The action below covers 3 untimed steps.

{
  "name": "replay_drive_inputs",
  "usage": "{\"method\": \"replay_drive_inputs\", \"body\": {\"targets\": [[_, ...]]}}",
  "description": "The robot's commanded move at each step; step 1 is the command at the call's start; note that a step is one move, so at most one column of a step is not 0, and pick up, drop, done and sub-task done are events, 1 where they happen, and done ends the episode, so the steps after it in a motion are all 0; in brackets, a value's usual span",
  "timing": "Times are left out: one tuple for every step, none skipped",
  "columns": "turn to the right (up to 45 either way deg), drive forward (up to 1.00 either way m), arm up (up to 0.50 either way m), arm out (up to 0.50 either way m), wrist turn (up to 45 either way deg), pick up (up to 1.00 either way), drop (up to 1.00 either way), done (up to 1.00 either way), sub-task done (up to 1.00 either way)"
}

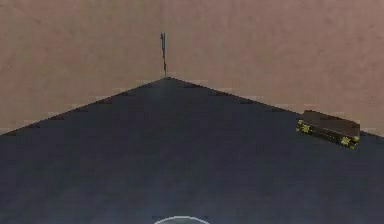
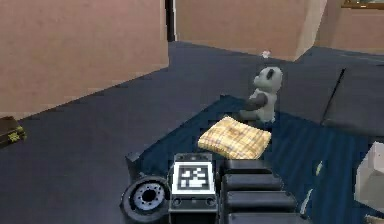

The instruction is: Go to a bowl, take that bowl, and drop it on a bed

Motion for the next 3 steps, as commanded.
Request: {"method": "replay_drive_inputs", "body": {"targets": [[42.0,0.00,0.00,0.00,0.0,0.00,0.00,0.00,0.00],[45.0,0.00,0.00,0.00,0.0,0.00,0.00,0.00,0.00],[45.0,0.00,0.00,0.00,0.0,0.00,0.00,0.00,0.00]]}}
